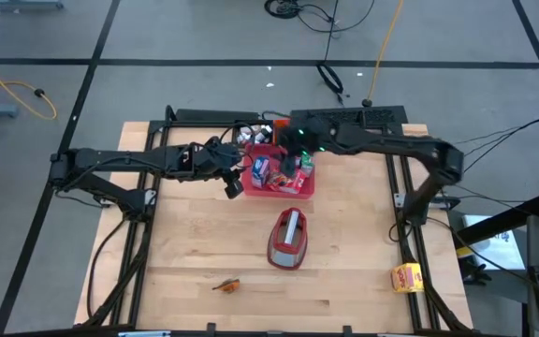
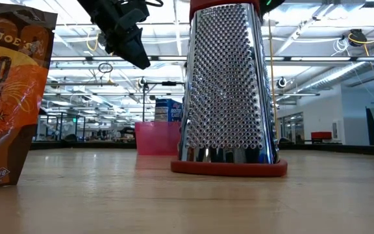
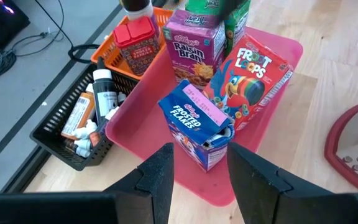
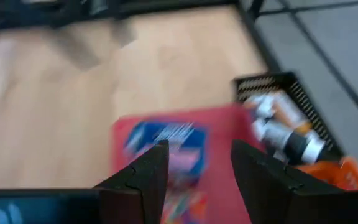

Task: Pick & Place Kitchen Items
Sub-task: Put the yellow cereal box into the pink bin

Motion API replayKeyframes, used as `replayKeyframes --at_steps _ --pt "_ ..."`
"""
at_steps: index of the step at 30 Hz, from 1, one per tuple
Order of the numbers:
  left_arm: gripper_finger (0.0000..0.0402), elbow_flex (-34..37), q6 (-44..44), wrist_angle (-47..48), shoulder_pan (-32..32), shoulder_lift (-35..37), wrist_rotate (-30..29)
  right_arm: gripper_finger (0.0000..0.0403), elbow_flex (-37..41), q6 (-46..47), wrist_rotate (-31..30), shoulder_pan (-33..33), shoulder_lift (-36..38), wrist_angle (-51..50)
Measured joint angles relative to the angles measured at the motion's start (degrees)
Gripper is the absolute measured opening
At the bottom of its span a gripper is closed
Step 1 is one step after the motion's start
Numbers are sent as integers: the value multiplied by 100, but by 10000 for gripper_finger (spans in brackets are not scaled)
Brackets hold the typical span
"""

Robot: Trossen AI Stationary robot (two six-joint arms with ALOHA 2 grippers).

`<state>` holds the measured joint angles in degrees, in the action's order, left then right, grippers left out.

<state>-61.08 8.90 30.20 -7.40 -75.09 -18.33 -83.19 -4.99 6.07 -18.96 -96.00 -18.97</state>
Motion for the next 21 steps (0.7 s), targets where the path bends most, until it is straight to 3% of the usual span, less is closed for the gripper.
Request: replayKeyframes --at_steps 9,21 --pt "150 0 -16 4 -2 0 0 164 949 705 -14 1120 1875 -1389" --pt "150 0 57 1 0 0 15 164 2856 3181 9 2867 4274 -1813"
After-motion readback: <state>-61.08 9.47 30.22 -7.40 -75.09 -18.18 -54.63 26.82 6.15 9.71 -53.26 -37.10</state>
